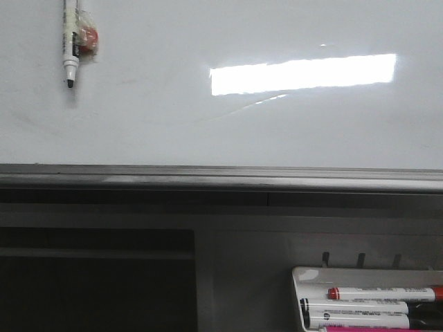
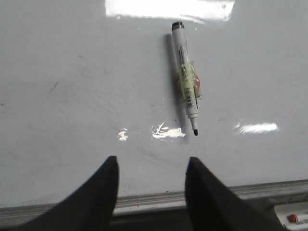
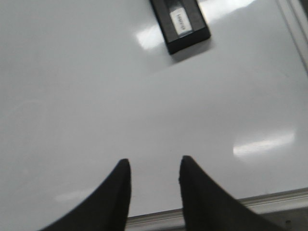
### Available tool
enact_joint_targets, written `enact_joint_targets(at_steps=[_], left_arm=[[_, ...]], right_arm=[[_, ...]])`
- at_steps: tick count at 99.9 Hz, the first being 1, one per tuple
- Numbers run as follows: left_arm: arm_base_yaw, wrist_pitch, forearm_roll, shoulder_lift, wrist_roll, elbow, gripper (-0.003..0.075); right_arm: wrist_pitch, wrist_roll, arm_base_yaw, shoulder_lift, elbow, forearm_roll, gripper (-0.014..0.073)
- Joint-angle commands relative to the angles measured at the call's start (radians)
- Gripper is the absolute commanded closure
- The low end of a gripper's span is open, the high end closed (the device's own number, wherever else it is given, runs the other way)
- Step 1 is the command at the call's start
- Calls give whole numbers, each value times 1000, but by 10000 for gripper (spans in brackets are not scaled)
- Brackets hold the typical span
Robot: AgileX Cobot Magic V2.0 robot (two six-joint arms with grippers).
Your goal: Write number 2 on whiteboard
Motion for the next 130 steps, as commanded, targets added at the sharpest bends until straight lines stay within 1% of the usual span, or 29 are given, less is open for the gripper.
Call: enact_joint_targets(at_steps=[1,4,10,15,22,29,41,51,72,89,96,101,106,111,113,114,115,117,122,130], left_arm=[[-2,-9,-19,153,-6,-117,267],[-2,-6,-47,207,-4,-151,273],[-11,-13,-87,284,17,-202,299],[-29,-29,-122,336,78,-242,329],[-68,-50,-160,402,157,-296,365],[-116,-73,-168,468,167,-344,394],[-150,-118,-191,559,167,-387,398],[-151,-160,-259,635,165,-402,398],[-151,-160,-278,766,165,-433,398],[-151,-170,-278,824,165,-442,406],[-151,-188,-278,837,165,-442,440],[-151,-198,-278,842,165,-442,479],[-151,-204,-278,843,165,-442,540],[-151,-205,-278,843,165,-442,631],[-151,-205,-278,841,165,-442,657],[-151,-202,-278,838,165,-442,695],[-151,-202,-278,836,165,-442,695],[-151,-199,-278,832,165,-442,732],[-151,-184,-276,812,172,-442,741],[-160,-152,-273,769,189,-442,741]], right_arm=[[-34,-29,46,93,-82,-4,246],[-27,-29,66,122,-100,-4,230],[-25,-29,98,158,-121,-2,225],[-31,-29,126,182,-130,-2,225],[-53,-29,166,200,-132,-2,225],[-69,-29,203,208,-132,-2,225],[-90,-29,247,210,-132,-2,225],[-97,-29,257,210,-132,-2,225],[-97,-29,257,210,-132,-2,225],[-99,-29,257,210,-132,-2,225],[-101,-29,257,212,-132,-2,225],[-103,-29,257,212,-132,-2,225],[-103,-29,257,212,-132,-2,225],[-105,-29,257,212,-137,-2,225],[-105,-29,257,212,-140,-2,225],[-103,-29,259,212,-146,-2,225],[-103,-29,259,212,-146,-2,225],[-101,-29,262,212,-155,-2,225],[-93,-44,280,214,-183,-2,225],[-84,-116,327,234,-257,-2,225]])
